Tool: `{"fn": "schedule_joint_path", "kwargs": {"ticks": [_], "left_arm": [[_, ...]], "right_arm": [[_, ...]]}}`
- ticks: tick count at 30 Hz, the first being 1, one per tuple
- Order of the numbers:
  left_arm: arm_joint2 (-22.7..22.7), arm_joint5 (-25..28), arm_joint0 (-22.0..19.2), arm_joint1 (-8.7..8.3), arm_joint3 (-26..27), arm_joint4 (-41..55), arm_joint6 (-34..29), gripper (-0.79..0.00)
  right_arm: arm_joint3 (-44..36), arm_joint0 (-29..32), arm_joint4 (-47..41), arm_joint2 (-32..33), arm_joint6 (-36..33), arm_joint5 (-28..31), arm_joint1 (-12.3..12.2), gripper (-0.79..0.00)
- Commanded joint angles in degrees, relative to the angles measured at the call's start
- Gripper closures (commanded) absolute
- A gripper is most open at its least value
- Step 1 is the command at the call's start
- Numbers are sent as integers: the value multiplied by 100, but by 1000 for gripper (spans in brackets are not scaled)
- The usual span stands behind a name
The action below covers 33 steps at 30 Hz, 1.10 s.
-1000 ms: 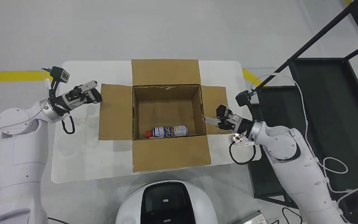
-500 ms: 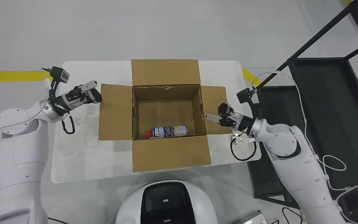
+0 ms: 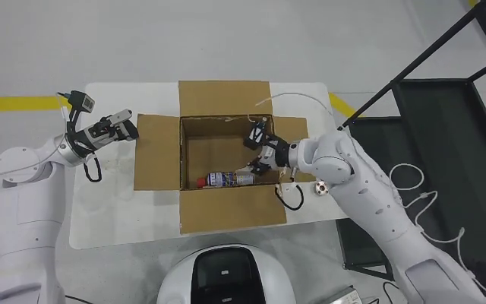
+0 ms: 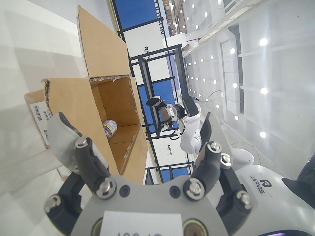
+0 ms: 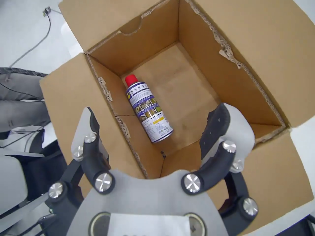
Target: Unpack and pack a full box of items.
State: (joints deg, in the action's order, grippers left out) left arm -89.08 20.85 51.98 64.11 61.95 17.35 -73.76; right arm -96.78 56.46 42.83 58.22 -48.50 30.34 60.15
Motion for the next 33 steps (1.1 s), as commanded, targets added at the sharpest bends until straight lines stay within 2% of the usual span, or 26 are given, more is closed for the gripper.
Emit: {"fn": "schedule_joint_path", "kwargs": {"ticks": [1,5,33], "left_arm": [[0,0,0,0,0,0,0,-785],[0,0,0,0,0,0,0,-785],[0,0,0,0,0,0,0,-785]], "right_arm": [[195,-224,178,-313,104,-72,75,-785],[554,-502,538,-665,280,-133,181,-785],[588,-504,560,-670,337,-156,187,-785]]}}
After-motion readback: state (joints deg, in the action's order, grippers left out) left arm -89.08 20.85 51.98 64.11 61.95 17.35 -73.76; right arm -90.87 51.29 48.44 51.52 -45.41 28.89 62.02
